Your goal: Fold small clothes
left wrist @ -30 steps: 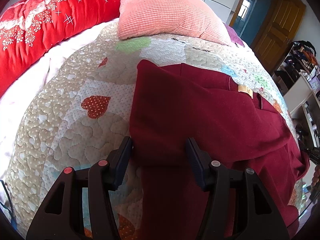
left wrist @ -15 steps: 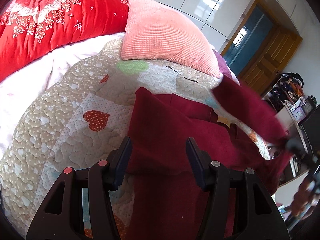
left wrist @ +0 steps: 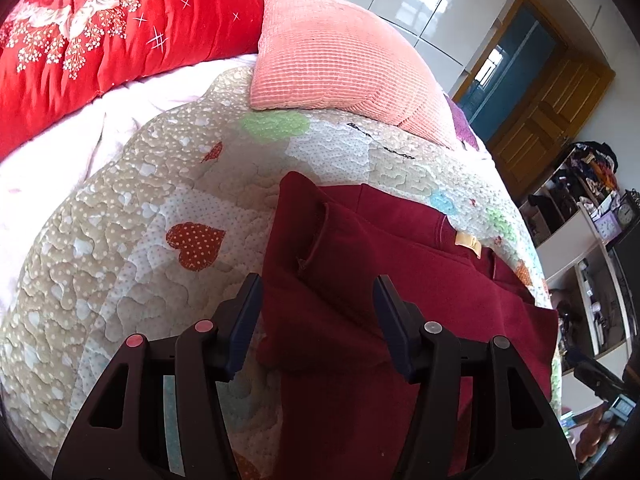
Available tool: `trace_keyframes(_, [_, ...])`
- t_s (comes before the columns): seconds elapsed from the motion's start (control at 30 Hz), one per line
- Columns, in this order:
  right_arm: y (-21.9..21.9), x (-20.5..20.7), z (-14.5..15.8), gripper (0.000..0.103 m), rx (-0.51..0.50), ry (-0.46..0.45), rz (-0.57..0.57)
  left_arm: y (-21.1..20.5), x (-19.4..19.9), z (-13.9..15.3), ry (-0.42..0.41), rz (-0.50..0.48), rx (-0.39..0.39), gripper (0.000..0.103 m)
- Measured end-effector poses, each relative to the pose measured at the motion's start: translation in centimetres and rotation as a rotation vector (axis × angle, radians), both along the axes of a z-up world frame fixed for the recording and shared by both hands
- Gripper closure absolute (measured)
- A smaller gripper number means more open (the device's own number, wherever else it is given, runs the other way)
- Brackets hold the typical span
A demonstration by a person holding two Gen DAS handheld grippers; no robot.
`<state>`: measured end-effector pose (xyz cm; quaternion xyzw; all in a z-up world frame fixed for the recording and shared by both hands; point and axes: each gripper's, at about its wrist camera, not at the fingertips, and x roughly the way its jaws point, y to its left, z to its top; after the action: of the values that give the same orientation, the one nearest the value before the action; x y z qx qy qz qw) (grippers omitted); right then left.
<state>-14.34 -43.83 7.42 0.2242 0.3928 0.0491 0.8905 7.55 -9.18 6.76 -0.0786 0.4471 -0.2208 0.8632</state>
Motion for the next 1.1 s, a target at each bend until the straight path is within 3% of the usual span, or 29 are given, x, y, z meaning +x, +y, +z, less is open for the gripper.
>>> trace_keyframes(0.1, [-2.0, -1.4, -1.0, 0.050, 0.065, 0.014, -0.057, -1.7, 1.2, -0.1, -0.007, -0.033, 0.058, 0.046])
trace_keyframes(0.27, [-3.8, -3.0, -2.2, 0.050, 0.150, 0.006, -0.105, -5.4, 3.2, -1.3, -0.021, -0.075, 0.224, 0.047])
trace_keyframes(0.33, [-4.2, -3.4, -2.3, 0.049, 0.153, 0.002, -0.106, -6.7, 3.5, -2.2, -0.024, -0.086, 0.313, 0.055])
trace_keyframes(0.4, [-4.4, -3.5, -2.4, 0.049, 0.150, 0.004, -0.108, -7.2, 3.6, -2.8, -0.026, -0.086, 0.346, 0.065])
trace_keyframes(0.47, [-4.7, -3.5, -2.4, 0.049, 0.135, 0.006, -0.125, -7.1, 3.4, -2.4, -0.041, -0.063, 0.356, 0.085])
trace_keyframes(0.5, [-5.0, -3.5, -2.4, 0.049, 0.124, 0.007, -0.137, -6.9, 3.2, -1.8, -0.045, -0.060, 0.342, 0.089])
trace_keyframes(0.57, [-5.3, -2.9, -2.4, 0.045, 0.085, 0.010, -0.170, -6.1, 2.7, -0.1, -0.061, -0.055, 0.294, 0.089])
trace_keyframes(0.6, [-5.4, -2.5, -2.5, 0.040, 0.056, 0.017, -0.197, -5.6, 2.4, 0.8, -0.074, -0.058, 0.268, 0.089])
trace_keyframes(0.63, [-5.6, -2.2, -2.6, 0.027, 0.030, 0.024, -0.236, -5.0, 2.1, 1.8, -0.088, -0.058, 0.244, 0.089])
trace_keyframes(0.67, [-6.0, -1.8, -2.7, 0.024, 0.023, 0.021, -0.270, -4.4, 1.8, 2.5, -0.100, -0.053, 0.225, 0.089])
trace_keyframes(0.8, [-7.4, 0.0, -4.0, 0.024, 0.099, 0.041, -0.330, -2.7, 1.2, 3.7, -0.112, -0.025, 0.208, 0.089])
trace_keyframes(0.9, [-7.3, 2.3, -5.1, 0.024, 0.133, 0.070, -0.295, -1.5, 1.0, 3.6, -0.101, -0.006, 0.194, 0.089])
trace_keyframes(0.93, [-7.0, 3.4, -5.4, 0.027, 0.112, 0.091, -0.267, -1.3, 1.1, 3.3, -0.094, 0.005, 0.190, 0.089])
trace_keyframes(0.97, [-6.7, 4.4, -5.5, 0.054, 0.068, 0.114, -0.248, -1.2, 1.1, 3.0, -0.083, 0.013, 0.190, 0.089])
trace_keyframes(1.03, [-6.1, 5.8, -4.1, 0.086, -0.050, 0.101, -0.230, -1.2, 1.2, 2.2, -0.053, 0.008, 0.189, 0.089])
trace_keyframes(1.1, [-5.3, 6.2, -1.8, 0.092, -0.160, 0.037, -0.232, -1.4, 0.7, 1.8, -0.050, -0.004, 0.186, 0.089])
